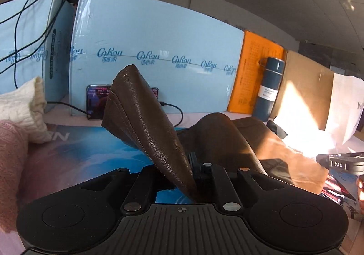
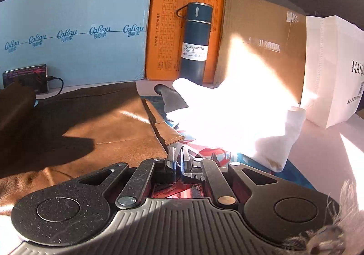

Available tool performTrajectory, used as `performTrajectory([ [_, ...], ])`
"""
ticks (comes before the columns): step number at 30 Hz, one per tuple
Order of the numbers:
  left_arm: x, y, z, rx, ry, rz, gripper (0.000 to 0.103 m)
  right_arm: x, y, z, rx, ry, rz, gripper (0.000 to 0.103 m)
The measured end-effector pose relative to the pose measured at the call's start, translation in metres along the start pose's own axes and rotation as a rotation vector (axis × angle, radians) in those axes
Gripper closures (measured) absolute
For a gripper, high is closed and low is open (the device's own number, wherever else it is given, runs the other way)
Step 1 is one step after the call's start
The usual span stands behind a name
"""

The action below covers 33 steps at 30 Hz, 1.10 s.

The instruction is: Fold clothes

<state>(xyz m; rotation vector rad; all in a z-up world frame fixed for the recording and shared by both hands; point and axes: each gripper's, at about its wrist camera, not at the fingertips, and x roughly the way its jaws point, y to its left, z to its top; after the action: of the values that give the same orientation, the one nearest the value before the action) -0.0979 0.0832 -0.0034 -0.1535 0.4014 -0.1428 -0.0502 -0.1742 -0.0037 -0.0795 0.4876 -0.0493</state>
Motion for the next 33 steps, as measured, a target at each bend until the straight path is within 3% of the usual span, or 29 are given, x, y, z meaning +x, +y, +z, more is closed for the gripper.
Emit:
performTrajectory([
  [2,-0.002,0.009,0.001,-0.039,0.000,0.032,0.089,0.001,-0.007,0.003,0.018,0.003,-0.008,0.103],
  [6,-0.013,0.034,0.004,-0.084,-0.014,0.223,0.087,-0.009,-0.014,-0.003,0.057,0.039,0.047,0.103],
  [8,-0.016,0.044,0.006,-0.063,-0.003,0.379,0.071,-0.015,-0.016,-0.007,0.076,0.058,0.124,0.102],
  [10,-0.025,0.049,0.009,-0.040,-0.043,0.529,0.020,-0.019,-0.017,-0.007,0.082,0.051,0.181,0.102],
  [11,-0.031,0.048,0.010,-0.021,-0.094,0.564,0.017,-0.019,-0.017,-0.005,0.082,0.037,0.190,0.097],
  [13,-0.043,0.041,0.016,0.033,-0.179,0.612,0.012,-0.017,-0.019,0.002,0.095,0.009,0.201,0.071],
  [14,-0.046,0.035,0.017,0.063,-0.211,0.606,0.010,-0.014,-0.021,0.007,0.109,-0.004,0.216,0.056],
  [15,-0.048,0.028,0.020,0.102,-0.234,0.578,0.007,-0.010,-0.023,0.012,0.122,-0.016,0.247,0.053],
  [16,-0.047,0.021,0.023,0.159,-0.227,0.488,0.004,-0.004,-0.025,0.018,0.129,-0.022,0.286,0.051],
  [18,-0.040,0.007,0.022,0.254,-0.142,0.281,0.004,0.010,-0.028,0.029,0.139,-0.035,0.363,0.027],
  [19,-0.034,-0.003,0.018,0.306,-0.066,0.160,0.004,0.017,-0.027,0.033,0.128,-0.042,0.397,0.026],
  [21,-0.030,-0.020,0.009,0.391,0.005,-0.006,0.004,0.032,-0.025,0.042,0.093,-0.044,0.436,0.022],
  [23,-0.031,-0.035,-0.002,0.484,0.038,-0.150,0.004,0.048,-0.022,0.049,0.051,-0.027,0.450,0.016],
  [26,-0.028,-0.046,-0.012,0.558,0.094,-0.300,0.004,0.074,-0.020,0.057,0.037,0.017,0.488,0.015],
  [28,-0.022,-0.050,-0.017,0.570,0.133,-0.315,0.004,0.094,-0.021,0.061,0.078,0.057,0.534,0.015],
  [33,0.000,-0.047,-0.022,0.543,0.214,-0.184,0.004,0.149,-0.017,0.070,0.197,0.182,0.645,0.014],
])
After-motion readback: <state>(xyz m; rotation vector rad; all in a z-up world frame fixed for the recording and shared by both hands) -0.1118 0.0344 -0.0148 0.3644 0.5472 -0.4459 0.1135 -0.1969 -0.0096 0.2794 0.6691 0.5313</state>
